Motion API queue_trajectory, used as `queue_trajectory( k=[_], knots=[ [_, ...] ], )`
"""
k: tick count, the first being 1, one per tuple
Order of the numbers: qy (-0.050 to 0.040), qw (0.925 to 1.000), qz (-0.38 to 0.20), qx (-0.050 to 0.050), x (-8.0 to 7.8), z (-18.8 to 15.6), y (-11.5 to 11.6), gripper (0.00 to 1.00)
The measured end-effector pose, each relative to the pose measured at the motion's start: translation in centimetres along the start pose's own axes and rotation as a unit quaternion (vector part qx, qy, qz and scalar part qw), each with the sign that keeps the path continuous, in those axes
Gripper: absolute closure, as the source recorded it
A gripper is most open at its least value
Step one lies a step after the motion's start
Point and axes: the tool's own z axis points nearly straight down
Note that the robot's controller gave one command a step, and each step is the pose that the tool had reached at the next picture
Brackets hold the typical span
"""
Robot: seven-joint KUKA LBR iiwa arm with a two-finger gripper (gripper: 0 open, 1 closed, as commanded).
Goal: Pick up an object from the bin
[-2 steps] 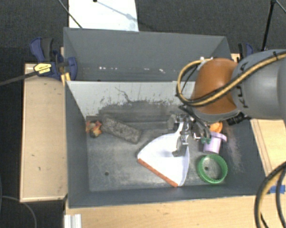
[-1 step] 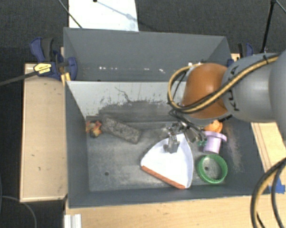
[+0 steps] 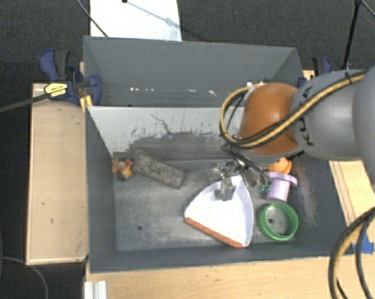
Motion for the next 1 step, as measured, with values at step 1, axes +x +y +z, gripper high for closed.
queue_trajectory(
  k=[1],
  knots=[
    [-0.0034,0.9999,-0.011,0.002,-1.46,-19.48,-2.77,1.0]
  ],
)
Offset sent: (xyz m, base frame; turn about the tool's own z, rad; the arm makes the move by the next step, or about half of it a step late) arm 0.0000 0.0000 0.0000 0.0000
